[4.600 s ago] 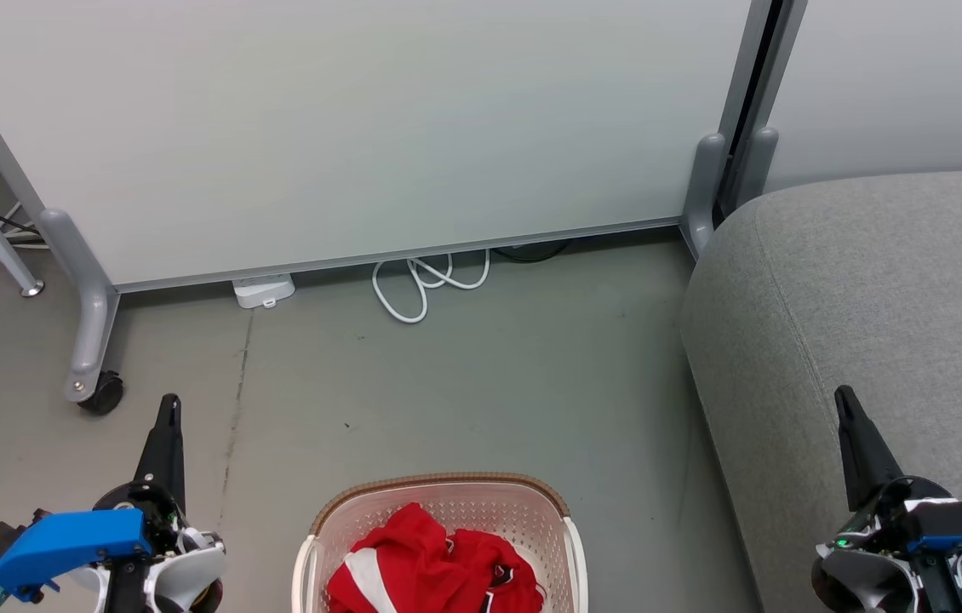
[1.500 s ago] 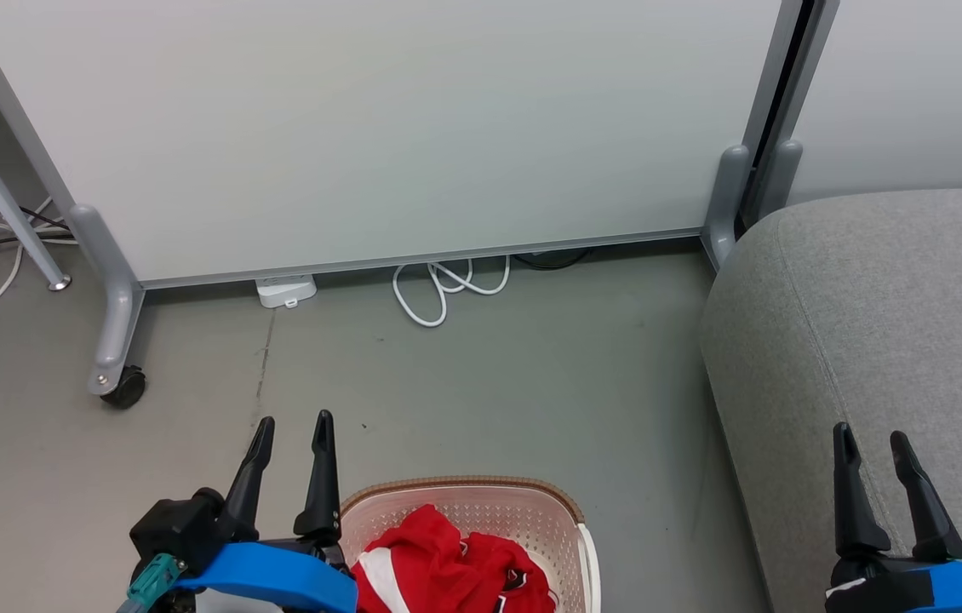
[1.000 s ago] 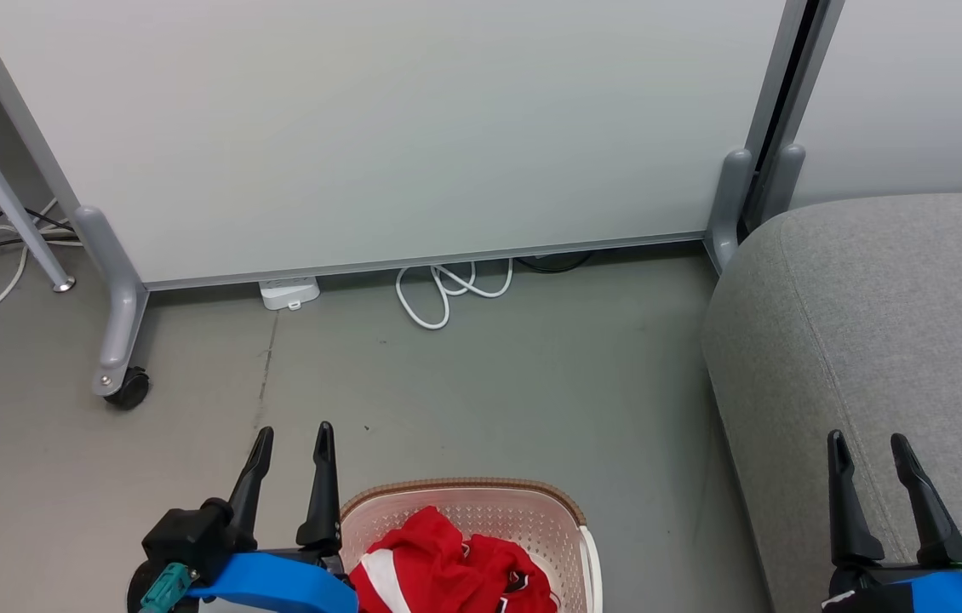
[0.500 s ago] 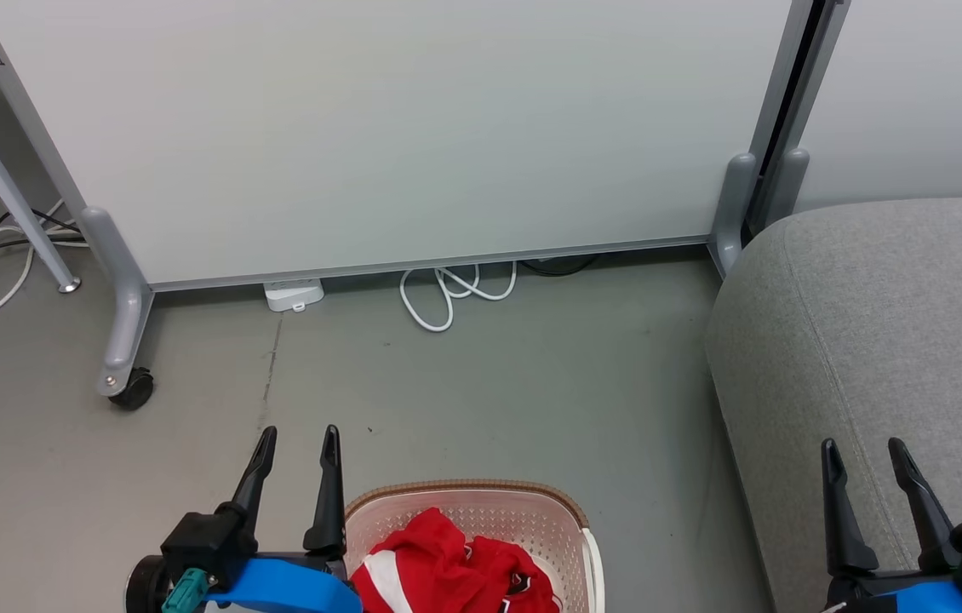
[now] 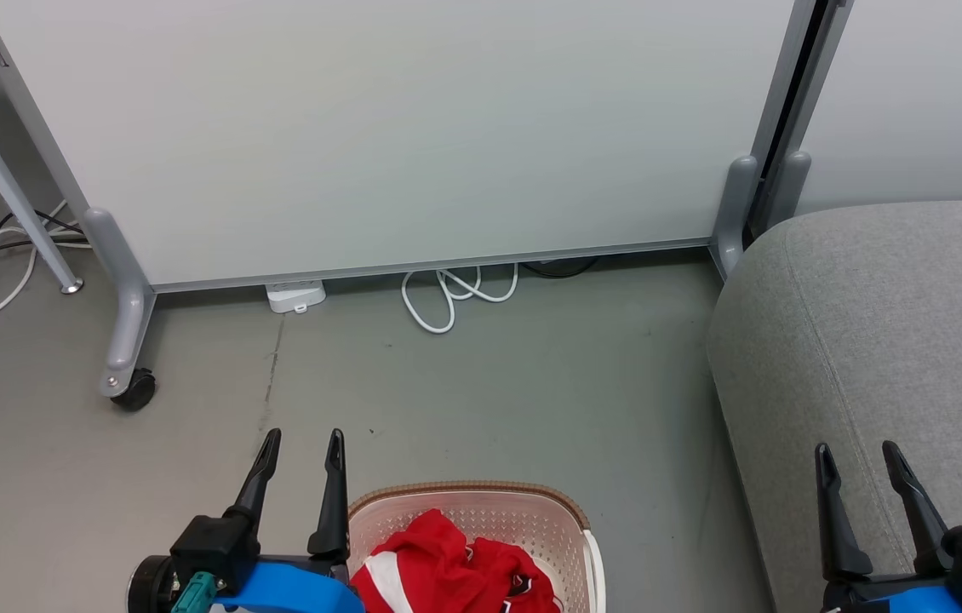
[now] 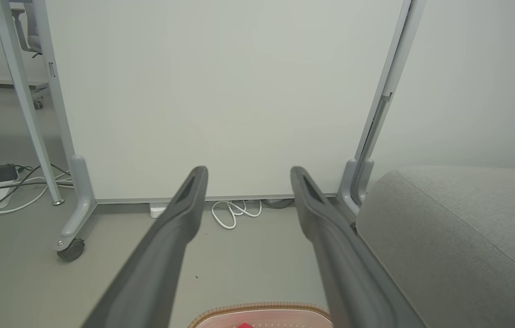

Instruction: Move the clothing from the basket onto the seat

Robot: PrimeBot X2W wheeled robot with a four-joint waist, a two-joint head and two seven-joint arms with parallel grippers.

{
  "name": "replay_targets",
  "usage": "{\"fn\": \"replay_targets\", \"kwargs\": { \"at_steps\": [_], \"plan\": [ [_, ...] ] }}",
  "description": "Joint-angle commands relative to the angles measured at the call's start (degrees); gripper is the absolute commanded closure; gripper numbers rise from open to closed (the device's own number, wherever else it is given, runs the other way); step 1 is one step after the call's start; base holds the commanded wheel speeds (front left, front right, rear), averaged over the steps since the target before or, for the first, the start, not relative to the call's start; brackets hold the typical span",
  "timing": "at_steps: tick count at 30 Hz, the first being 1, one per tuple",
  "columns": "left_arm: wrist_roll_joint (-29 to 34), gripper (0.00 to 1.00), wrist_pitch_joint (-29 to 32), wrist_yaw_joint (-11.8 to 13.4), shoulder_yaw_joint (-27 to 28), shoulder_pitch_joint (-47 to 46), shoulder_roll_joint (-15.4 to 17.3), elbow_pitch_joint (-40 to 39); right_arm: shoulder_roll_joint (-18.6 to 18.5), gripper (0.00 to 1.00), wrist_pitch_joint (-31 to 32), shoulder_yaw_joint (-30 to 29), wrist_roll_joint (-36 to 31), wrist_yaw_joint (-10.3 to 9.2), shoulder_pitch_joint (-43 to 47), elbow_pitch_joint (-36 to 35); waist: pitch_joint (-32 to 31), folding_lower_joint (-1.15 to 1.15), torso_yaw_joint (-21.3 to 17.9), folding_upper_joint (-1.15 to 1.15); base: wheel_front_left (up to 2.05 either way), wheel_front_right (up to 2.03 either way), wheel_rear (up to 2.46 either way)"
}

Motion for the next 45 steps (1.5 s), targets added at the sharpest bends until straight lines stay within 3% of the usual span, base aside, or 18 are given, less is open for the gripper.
{"fn": "replay_targets", "kwargs": {
  "at_steps": [1,20,33,45],
  "plan": [
    [-0.2,0.00,-0.3,0.0,0.1,0.4,-0.1,0.0,-0.3,0.00,-0.3,0.0,0.4,0.13,0.7,0.0,0.0,0.00,0.0,0.00,0.00,0.00,0.00],
    [-0.7,0.00,-0.3,0.3,0.3,-0.2,-0.1,1.5,-0.3,0.00,-0.3,1.6,0.6,0.13,-0.5,-1.0,2.8,0.00,-1.8,0.00,0.00,0.00,0.00],
    [-1.7,0.00,2.8,-0.9,0.7,-8.8,2.1,12.5,-0.3,0.00,-0.3,6.6,1.6,0.12,-8.7,-3.9,16.1,0.00,-9.5,0.00,0.00,0.00,0.00],
    [-0.4,0.00,6.8,-0.1,-0.3,-15.5,4.9,26.1,-0.2,0.00,-0.3,11.1,3.8,0.12,-14.1,-5.1,25.9,0.00,-17.1,0.00,0.00,0.00,0.00]
  ]
}}
